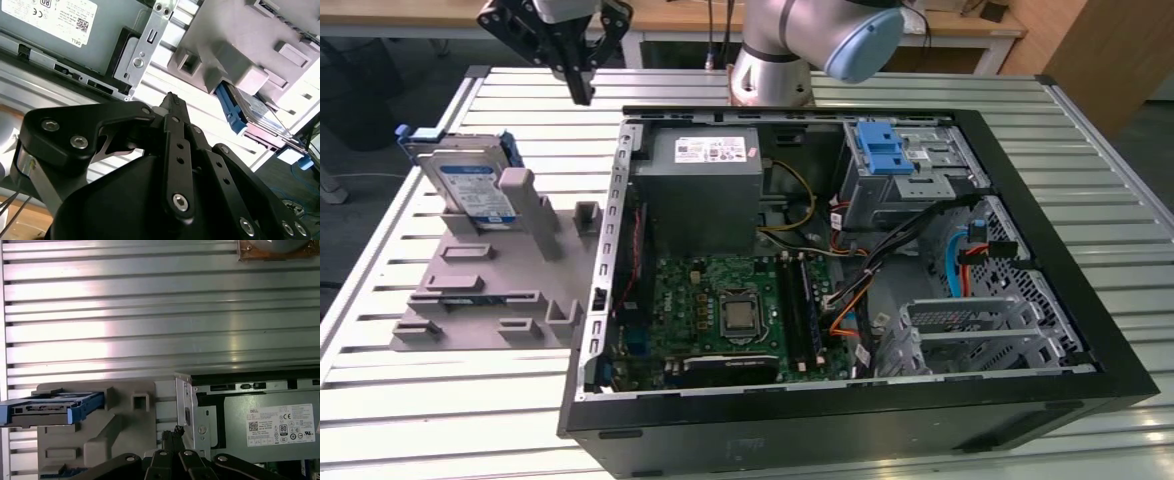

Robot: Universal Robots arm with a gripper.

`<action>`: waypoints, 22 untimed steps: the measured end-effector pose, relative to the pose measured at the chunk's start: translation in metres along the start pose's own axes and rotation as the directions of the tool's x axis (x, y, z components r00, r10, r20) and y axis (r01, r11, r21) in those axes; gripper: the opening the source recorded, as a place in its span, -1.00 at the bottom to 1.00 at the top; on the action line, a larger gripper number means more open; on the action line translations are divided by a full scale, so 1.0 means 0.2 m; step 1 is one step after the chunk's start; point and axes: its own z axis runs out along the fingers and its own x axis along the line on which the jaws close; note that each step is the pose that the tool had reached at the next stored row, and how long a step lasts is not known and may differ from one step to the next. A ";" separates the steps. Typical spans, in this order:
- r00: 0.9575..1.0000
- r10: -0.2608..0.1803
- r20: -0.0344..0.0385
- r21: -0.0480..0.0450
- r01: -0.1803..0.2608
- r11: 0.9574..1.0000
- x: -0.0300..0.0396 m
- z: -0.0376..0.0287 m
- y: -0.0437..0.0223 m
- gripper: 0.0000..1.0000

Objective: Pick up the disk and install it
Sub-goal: 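Reach for the disk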

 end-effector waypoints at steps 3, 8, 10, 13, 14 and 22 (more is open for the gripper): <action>1.000 0.000 0.000 0.000 0.000 1.000 0.011 0.001 0.005 -0.79; 1.000 0.000 0.000 0.000 0.000 1.000 0.012 0.001 0.005 -0.79; 1.000 0.000 0.000 0.000 0.000 1.000 0.013 0.001 0.005 -0.79; 1.000 0.000 0.000 0.000 0.000 1.000 0.013 0.001 0.005 -0.79; 1.000 0.000 0.000 0.000 0.000 1.000 0.013 0.001 0.005 -0.79; 1.000 0.000 0.000 0.000 0.000 1.000 0.053 0.000 0.003 -0.79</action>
